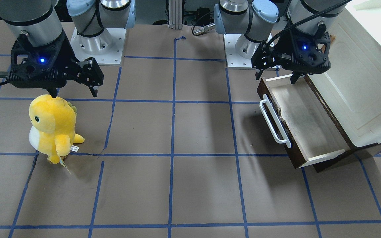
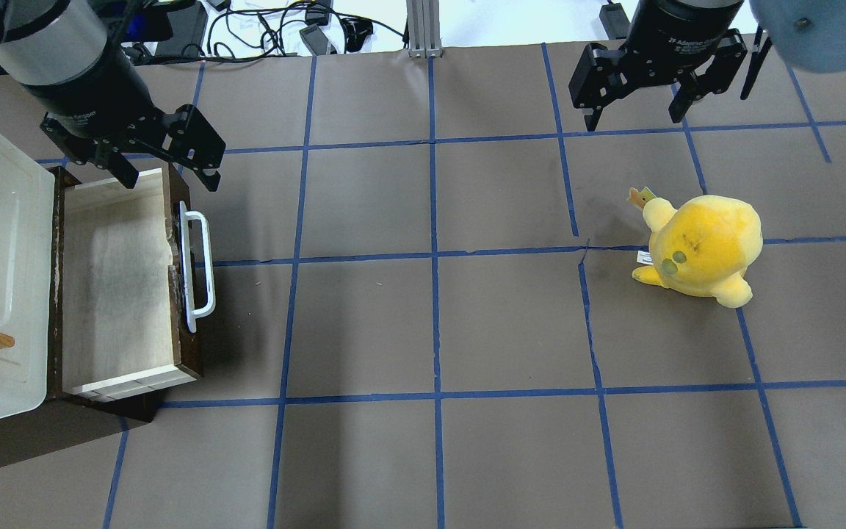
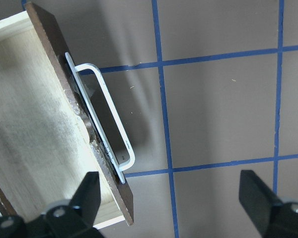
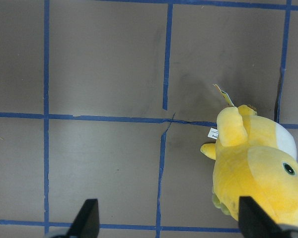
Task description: Pull drawer sideways
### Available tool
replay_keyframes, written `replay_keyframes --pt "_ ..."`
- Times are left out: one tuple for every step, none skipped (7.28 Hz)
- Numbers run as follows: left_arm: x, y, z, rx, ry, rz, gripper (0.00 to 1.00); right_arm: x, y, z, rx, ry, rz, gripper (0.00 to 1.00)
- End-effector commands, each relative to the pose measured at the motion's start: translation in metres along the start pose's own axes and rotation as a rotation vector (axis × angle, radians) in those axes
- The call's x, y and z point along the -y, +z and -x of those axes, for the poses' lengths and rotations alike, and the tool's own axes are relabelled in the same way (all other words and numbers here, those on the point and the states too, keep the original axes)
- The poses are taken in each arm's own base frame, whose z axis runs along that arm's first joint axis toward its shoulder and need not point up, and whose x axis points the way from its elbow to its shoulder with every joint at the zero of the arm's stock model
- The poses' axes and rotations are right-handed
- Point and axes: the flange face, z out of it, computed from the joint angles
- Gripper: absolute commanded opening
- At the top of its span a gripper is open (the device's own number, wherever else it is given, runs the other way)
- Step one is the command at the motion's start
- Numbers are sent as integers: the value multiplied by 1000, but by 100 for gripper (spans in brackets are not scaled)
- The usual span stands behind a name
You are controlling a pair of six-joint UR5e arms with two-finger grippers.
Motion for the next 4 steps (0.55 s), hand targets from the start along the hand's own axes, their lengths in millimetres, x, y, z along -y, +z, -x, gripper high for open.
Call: replay_keyframes --pt "-1 0 1 -1 0 2 100 0 0 0 0 0 0 100" --pt "-1 1 2 0 -2 5 100 0 0 0 -1 0 0 100" --pt "-1 4 3 -2 -4 20 100 0 0 0 0 0 0 100" --pt "-2 1 2 -1 -4 13 100 0 0 0 0 0 0 100"
